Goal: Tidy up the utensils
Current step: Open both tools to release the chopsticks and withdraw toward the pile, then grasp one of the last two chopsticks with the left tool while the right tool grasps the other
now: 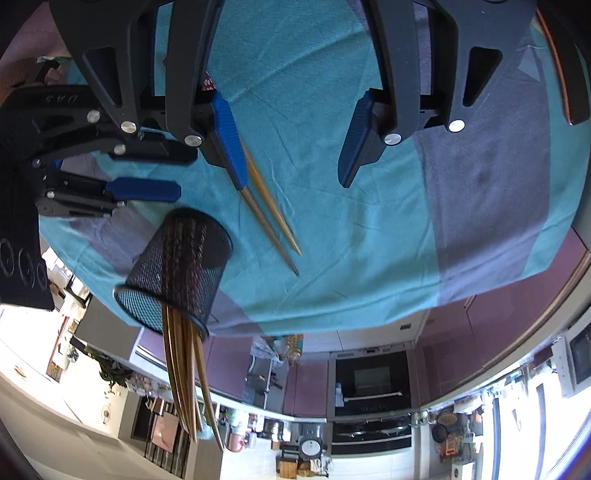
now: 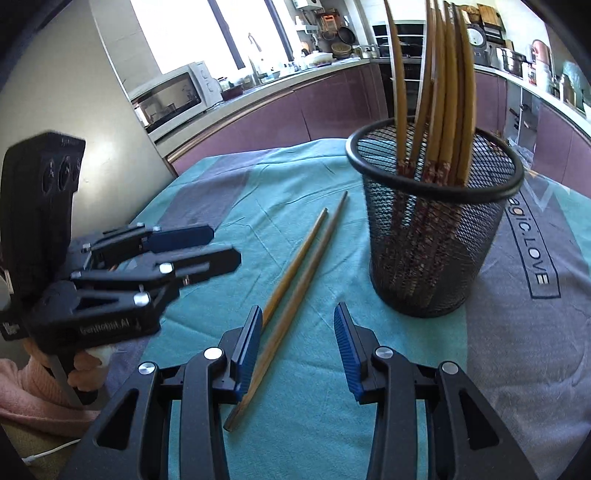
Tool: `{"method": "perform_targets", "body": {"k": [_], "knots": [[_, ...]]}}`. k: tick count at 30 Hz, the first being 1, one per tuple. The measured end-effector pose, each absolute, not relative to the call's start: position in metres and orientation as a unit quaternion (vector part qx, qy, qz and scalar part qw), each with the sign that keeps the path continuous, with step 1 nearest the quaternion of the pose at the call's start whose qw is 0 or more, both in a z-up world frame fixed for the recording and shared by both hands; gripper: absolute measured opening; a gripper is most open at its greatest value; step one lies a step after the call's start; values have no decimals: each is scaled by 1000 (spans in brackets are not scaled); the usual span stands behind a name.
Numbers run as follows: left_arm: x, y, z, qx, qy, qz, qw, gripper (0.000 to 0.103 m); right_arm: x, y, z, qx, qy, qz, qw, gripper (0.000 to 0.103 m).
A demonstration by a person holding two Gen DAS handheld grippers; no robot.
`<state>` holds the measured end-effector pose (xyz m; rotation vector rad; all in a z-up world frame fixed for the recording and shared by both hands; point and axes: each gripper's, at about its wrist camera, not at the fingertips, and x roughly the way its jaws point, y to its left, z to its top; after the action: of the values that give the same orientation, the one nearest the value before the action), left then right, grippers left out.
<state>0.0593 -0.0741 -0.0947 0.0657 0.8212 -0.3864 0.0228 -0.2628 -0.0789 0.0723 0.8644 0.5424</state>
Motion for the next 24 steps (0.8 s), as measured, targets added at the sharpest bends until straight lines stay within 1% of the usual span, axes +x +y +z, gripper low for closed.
{"method": "perform_targets", "body": {"k": [10, 19, 22, 24], "knots": [[67, -96, -127, 44, 429, -203, 879, 49, 26, -270, -86, 41, 421, 247, 872, 38], [67, -101, -131, 49, 428, -193, 882, 48, 28, -266, -87, 43, 422, 253, 870, 38], [67, -99, -131, 50, 427, -186, 883, 42, 29, -264, -88, 41, 423, 252, 869, 38], [68, -95, -131, 45, 428, -183, 884, 34, 30, -264, -87, 40, 422, 253, 870, 38]]}}
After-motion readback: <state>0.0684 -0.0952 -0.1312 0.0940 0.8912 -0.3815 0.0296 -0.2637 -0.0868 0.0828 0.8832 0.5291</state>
